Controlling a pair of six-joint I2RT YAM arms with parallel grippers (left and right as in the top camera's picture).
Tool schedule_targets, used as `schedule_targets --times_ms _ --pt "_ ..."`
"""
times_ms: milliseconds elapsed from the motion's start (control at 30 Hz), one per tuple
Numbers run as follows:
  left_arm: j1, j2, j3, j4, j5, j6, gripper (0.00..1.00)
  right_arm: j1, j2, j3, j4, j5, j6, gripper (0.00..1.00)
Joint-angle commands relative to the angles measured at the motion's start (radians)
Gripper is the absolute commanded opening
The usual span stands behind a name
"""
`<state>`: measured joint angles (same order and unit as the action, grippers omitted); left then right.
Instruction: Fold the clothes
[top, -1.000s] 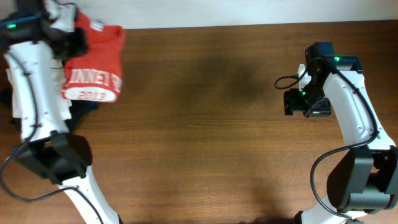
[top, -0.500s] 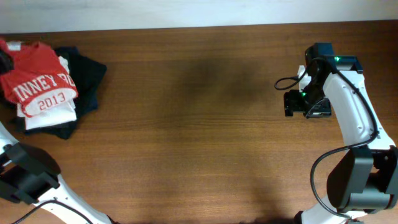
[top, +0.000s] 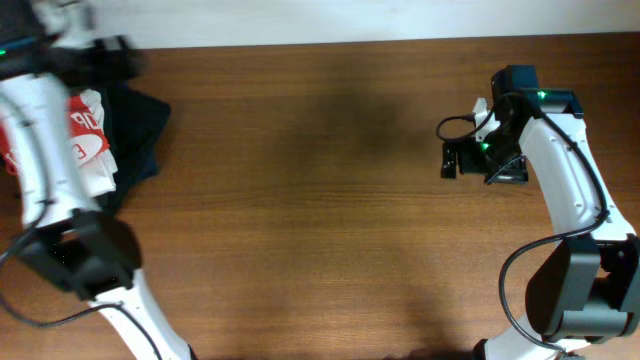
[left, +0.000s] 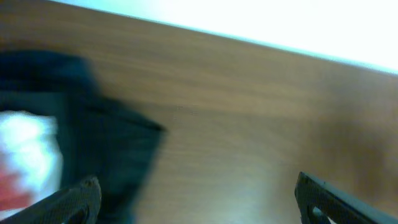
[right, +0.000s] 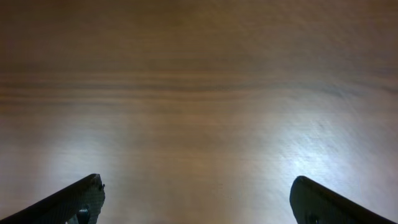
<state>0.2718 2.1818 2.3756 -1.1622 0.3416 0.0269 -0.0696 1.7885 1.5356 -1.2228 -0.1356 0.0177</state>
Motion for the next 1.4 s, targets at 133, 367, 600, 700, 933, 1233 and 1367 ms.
schedule_targets --times_ms 133,367,600,700,933,1233,1367 --pt "-0.325 -0.037 -0.019 -0.431 -0.282 0.01 0.99 -0.004 -0.015 0.012 -0.127 -0.089 -0.003 0.99" --pt "-0.348 -0.211 -0.322 -0.521 -0.286 -0.043 0.99 -0.004 -0.089 0.012 -0.273 -0.029 -0.003 0.99" --pt "-0.348 -0.903 -0.925 -0.083 -0.364 -0.083 0.99 -0.004 -0.547 -0.143 -0.033 0.016 -0.002 0.98" --pt "-0.348 -1.245 -1.145 0.066 -0.407 -0.084 0.99 -0.004 -0.762 -0.342 0.093 0.016 -0.003 0.99" --pt "-0.348 -1.729 -1.292 0.095 -0.41 -0.083 0.99 -0.004 -1.119 -0.521 0.095 0.02 -0.002 0.99" --pt "-0.348 -1.795 -1.292 -0.163 -0.41 -0.084 0.99 -0.004 -1.117 -0.521 0.093 0.02 -0.002 0.99" --pt "-0.348 -1.795 -1.292 -0.164 -0.41 -0.083 0.99 -0.001 -1.151 -0.524 0.1 0.032 -0.003 0.99"
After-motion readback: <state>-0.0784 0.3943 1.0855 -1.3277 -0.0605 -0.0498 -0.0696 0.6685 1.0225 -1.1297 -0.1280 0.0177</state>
